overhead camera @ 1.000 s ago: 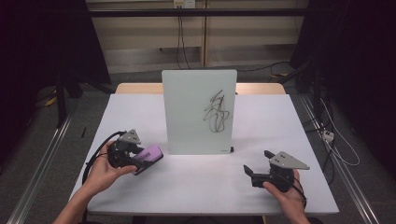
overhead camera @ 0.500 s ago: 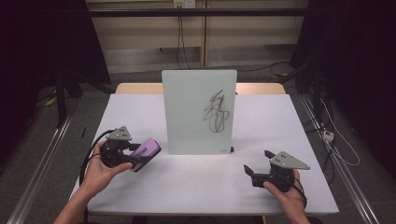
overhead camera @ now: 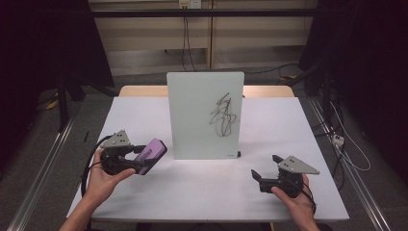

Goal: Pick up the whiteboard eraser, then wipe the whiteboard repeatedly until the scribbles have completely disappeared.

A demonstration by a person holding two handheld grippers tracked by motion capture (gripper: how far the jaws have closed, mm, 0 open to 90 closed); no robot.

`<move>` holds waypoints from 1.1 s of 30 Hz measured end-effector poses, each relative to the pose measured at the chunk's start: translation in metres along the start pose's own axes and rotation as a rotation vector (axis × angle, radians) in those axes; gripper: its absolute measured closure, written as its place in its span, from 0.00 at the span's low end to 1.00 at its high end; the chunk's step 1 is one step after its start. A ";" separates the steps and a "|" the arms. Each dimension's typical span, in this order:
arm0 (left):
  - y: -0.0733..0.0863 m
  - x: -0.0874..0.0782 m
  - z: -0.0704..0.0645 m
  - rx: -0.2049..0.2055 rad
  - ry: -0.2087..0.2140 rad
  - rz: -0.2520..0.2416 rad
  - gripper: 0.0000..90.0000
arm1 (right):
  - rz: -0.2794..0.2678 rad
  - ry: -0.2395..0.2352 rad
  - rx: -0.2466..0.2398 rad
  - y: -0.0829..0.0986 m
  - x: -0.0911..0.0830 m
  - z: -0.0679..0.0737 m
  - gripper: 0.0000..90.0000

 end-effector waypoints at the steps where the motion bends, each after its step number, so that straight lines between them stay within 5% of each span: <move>1: 0.000 -0.001 0.001 0.008 -0.007 -0.003 0.45 | 0.001 -0.001 -0.003 0.000 0.000 0.000 0.08; 10: -0.011 -0.004 -0.003 0.047 -0.037 -0.107 0.45 | -0.003 -0.004 -0.010 0.000 0.000 0.001 0.08; 33: -0.062 0.025 -0.022 0.130 -0.029 -0.203 0.46 | -0.003 -0.004 0.005 -0.002 0.002 0.001 0.08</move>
Point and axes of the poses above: each handheld gripper's, and its own axes: x roughly forward along the jaws, y roughly out of its underside, z roughly to its left, the point moved 8 cm from there along x, roughly forward along the jaws, and after that the axes turned 12 degrees about y, right-handed, at the moved point
